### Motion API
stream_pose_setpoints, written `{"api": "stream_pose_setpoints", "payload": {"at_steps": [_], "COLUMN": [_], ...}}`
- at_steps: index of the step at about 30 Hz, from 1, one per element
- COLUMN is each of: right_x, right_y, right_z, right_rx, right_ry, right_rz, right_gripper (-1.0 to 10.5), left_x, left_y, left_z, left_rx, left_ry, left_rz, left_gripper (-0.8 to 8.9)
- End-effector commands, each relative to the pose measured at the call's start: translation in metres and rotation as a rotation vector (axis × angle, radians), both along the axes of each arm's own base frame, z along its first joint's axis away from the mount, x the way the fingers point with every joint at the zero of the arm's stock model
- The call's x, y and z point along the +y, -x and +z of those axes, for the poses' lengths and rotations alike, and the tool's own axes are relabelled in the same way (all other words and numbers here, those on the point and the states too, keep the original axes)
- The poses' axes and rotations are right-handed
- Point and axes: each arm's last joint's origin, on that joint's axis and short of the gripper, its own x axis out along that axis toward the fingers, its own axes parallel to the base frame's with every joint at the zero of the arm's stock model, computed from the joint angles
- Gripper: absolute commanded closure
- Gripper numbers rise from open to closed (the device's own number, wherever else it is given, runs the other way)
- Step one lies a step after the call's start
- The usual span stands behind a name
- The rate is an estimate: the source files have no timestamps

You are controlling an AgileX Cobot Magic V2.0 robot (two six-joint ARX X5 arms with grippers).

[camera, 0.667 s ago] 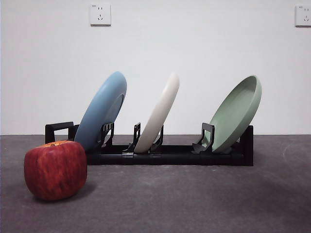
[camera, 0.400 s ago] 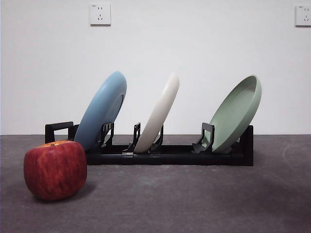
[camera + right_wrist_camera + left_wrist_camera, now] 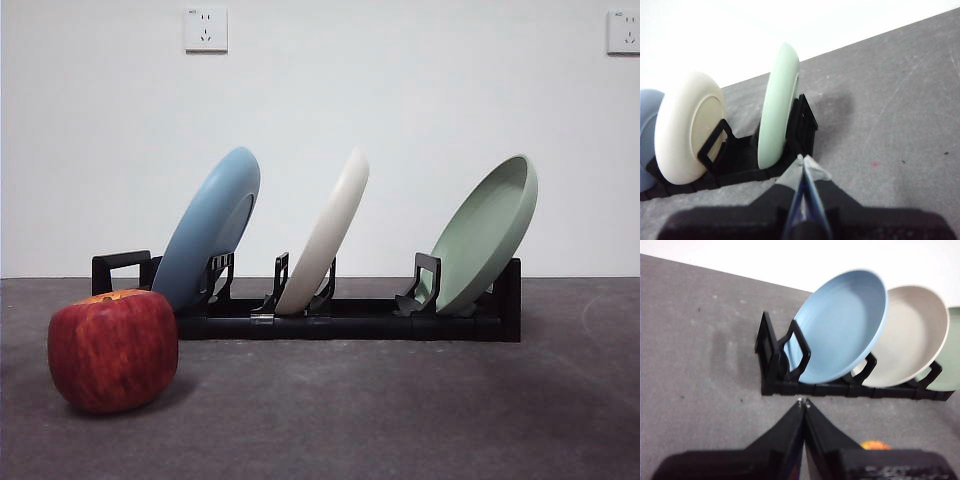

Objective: Take the blue plate from the plate rack,put the plate on the table,take the apple from the table,put the apple in the plate

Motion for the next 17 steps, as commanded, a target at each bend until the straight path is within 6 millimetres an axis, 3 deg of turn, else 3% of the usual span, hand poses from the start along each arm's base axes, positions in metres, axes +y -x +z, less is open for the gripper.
{"api": "stream_pose_setpoints", "payload": {"at_steps": [1, 9, 17], "right_x": [0.000, 0.004, 0.014], "right_y": [-0.005, -0.036, -0.082], "right_z": [0.016, 0.061, 0.088], "right_rx": [0.019, 0.108, 0.260], "right_ry": [-0.010, 0.013, 0.076], "right_rz": [-0.004, 0.028, 0.247], "right_gripper": [9.6, 9.6, 9.5], "left_x": [-0.001, -0.005, -0.014], "left_y": [-0.007, -0.045, -0.095], "left_z": [0.014, 0.056, 0.092], "left_rx": [0.031, 0.138, 0.223], "left_ry": [0.000, -0.084, -0.095], "left_rz": [0.001, -0.025, -0.178], "left_gripper": [8.21, 8.21, 8.13]}}
